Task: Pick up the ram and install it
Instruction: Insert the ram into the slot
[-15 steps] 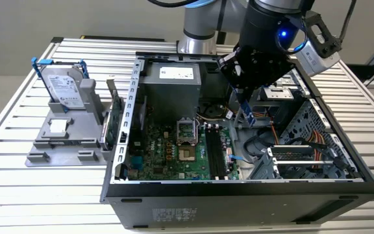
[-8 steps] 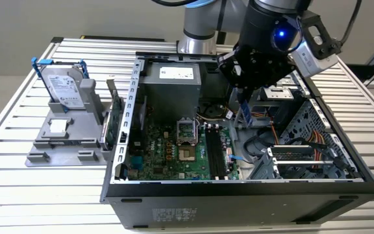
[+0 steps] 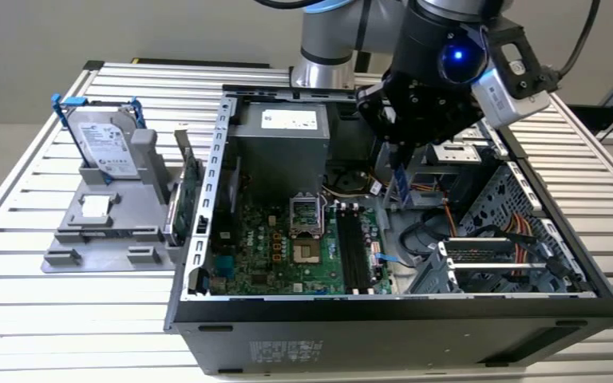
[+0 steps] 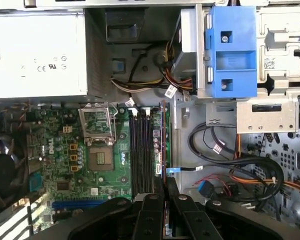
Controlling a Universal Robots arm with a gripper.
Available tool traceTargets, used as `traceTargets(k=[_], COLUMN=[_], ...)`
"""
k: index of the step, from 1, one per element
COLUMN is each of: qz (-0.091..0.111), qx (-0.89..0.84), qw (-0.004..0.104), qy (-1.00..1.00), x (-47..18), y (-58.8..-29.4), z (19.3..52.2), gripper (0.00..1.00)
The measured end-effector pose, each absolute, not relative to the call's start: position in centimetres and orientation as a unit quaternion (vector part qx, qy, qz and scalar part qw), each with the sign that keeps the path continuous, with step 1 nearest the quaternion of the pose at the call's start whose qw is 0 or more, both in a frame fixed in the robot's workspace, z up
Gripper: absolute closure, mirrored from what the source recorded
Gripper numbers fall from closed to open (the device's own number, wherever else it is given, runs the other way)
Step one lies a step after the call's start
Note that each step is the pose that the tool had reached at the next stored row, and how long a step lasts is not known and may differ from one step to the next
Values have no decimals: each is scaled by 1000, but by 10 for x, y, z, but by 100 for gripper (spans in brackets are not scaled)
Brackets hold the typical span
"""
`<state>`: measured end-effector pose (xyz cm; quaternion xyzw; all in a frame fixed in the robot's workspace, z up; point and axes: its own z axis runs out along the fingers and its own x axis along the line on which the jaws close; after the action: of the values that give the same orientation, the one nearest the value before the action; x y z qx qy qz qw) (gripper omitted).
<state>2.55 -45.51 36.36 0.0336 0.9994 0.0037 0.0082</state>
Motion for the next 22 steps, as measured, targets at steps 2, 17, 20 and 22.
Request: traceTargets(k=[2, 17, 20, 22], qz=[4, 3, 3, 3], qx=[42, 61, 56, 53], qw=[8, 8, 8, 8], qy=[999, 998, 998, 999], x=[25, 25, 25, 25], y=[-455, -455, -455, -455], z=[364, 362, 361, 361], gripper=[100, 100, 100, 100])
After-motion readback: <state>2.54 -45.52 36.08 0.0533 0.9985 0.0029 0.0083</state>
